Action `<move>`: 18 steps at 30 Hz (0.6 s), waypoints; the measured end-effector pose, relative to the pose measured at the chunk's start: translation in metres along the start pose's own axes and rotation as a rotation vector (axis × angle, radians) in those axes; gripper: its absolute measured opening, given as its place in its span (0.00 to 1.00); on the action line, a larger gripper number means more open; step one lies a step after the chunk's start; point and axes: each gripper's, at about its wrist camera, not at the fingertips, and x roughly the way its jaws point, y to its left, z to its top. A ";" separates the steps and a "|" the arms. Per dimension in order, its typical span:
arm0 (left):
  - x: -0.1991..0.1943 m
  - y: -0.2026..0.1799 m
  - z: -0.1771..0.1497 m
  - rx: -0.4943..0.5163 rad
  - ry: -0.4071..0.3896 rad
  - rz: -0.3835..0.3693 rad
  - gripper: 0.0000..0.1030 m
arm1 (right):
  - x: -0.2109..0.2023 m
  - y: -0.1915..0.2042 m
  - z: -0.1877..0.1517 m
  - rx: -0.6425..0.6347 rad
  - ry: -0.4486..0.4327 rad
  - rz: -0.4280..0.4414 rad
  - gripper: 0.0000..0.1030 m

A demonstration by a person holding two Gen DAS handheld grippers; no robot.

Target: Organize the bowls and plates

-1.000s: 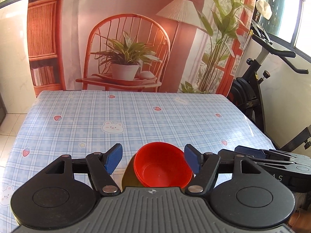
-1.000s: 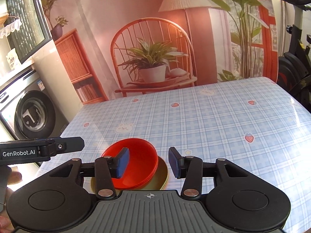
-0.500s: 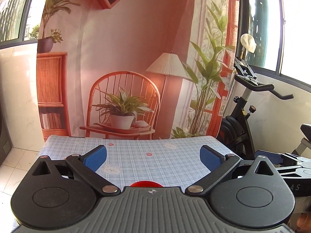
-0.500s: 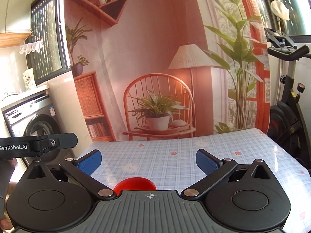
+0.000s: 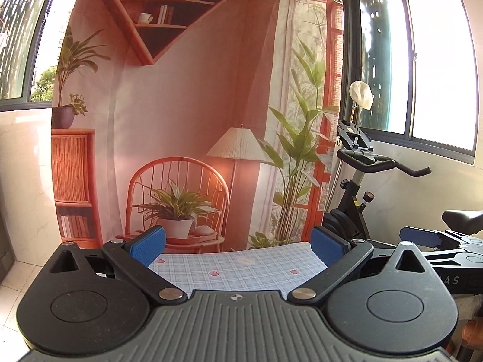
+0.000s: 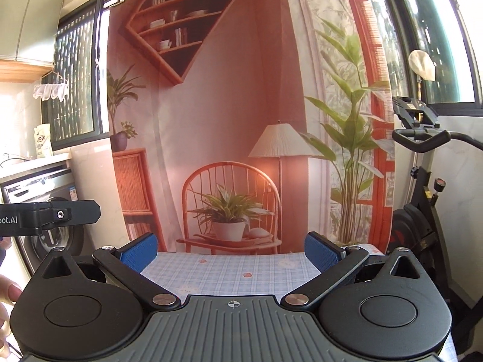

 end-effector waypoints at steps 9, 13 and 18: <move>-0.014 -0.010 0.004 0.023 -0.041 0.052 1.00 | -0.018 0.003 0.016 -0.037 -0.042 -0.025 1.00; -0.014 -0.009 0.004 0.015 -0.036 0.060 1.00 | -0.018 0.005 0.017 -0.042 -0.038 -0.021 1.00; -0.012 -0.007 0.004 0.008 -0.018 0.065 1.00 | -0.017 0.008 0.016 -0.042 -0.034 -0.019 1.00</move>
